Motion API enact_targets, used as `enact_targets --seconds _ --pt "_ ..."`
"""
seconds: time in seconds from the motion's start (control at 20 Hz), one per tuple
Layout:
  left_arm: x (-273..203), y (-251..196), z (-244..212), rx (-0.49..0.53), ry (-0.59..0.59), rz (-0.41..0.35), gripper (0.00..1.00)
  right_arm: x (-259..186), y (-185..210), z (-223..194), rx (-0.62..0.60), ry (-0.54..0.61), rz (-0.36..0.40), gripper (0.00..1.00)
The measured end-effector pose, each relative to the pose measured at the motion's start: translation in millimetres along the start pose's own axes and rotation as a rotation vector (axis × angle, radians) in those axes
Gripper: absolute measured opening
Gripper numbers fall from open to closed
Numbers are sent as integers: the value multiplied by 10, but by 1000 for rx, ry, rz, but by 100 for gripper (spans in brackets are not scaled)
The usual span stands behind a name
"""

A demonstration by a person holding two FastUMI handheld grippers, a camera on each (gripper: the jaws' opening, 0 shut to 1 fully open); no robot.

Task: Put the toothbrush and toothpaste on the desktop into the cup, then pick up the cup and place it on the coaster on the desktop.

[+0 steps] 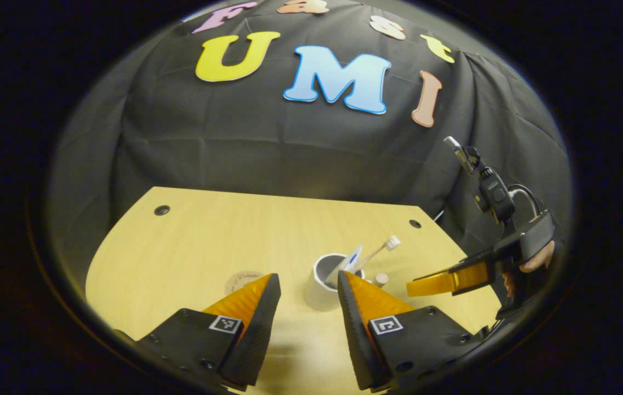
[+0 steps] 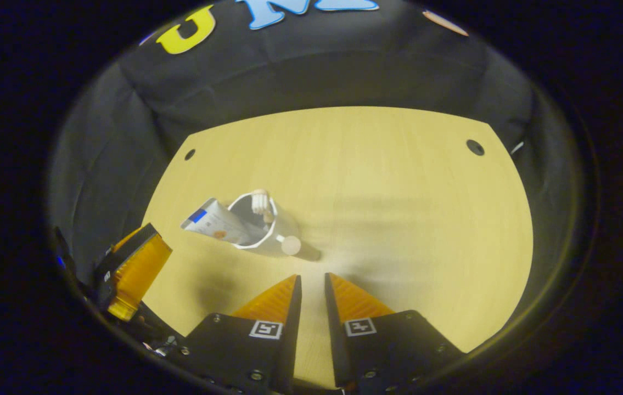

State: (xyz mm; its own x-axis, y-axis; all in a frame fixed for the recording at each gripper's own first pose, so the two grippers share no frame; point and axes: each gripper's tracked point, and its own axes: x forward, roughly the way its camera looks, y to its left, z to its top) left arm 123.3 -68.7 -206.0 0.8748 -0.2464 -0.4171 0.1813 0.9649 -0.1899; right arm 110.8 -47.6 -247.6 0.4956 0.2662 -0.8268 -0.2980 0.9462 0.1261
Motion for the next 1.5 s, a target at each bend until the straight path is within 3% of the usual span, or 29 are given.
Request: enact_targets --seconds 0.3,0.4,0.45,0.85,1.1,1.2,1.25,1.5 --pt "-429 605 -119 -71 1 152 70 274 7 92 -259 86 -29 37" --pt "-560 757 -163 -102 -2 199 70 318 -2 149 -344 99 -44 35" --pt "-614 812 -169 -115 -5 217 70 353 24 160 -372 107 -32 41" --pt "-915 1094 -291 -148 4 328 70 692 107 210 -499 160 1 44" --pt "-1044 1179 -376 -154 15 360 70 823 103 203 -516 183 9 43" --pt "-1049 1186 -381 -156 17 363 70 851 73 212 -530 165 1 39" --pt "-1037 1185 -392 -156 19 363 70 844 81 216 -527 165 3 24" --pt "-993 1129 -401 -138 25 345 71 836 102 249 -488 118 10 15"
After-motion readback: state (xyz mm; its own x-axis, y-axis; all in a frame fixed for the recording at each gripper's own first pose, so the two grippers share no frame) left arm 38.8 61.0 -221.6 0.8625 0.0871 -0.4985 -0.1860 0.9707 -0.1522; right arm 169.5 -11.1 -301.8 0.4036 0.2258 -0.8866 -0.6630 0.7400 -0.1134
